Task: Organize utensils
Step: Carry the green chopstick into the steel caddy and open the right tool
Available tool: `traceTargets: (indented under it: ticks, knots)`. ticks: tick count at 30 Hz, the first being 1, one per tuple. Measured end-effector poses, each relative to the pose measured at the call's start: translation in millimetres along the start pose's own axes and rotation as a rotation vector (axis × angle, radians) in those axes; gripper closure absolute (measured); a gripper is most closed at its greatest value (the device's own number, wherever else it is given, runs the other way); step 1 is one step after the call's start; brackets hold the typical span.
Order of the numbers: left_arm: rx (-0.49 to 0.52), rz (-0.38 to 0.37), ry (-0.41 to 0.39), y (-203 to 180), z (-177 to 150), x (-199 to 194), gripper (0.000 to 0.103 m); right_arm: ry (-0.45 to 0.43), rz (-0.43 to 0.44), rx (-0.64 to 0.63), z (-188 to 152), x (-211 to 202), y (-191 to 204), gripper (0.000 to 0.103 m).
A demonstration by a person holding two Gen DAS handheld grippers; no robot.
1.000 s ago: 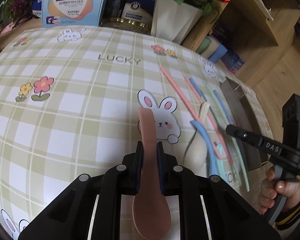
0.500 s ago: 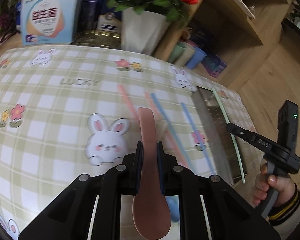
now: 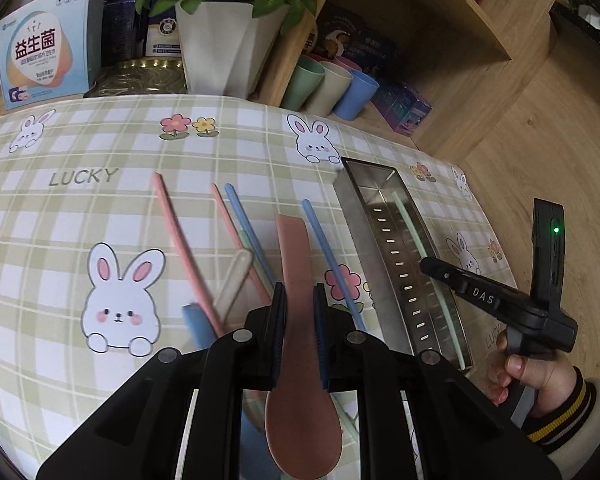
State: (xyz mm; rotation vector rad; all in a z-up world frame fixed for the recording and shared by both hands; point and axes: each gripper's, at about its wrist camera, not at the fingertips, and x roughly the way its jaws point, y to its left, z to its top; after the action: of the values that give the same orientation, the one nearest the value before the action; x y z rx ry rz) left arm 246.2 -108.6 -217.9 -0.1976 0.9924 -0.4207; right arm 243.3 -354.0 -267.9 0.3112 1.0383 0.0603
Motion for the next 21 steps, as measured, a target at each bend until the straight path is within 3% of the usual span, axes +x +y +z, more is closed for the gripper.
traceTargets:
  ticks: [21]
  knots:
    - [-0.017, 0.023, 0.022, -0.1, -4.9, 4.1, 0.090, 0.048, -0.047, 0.014, 0.0, 6.4, 4.3, 0.095]
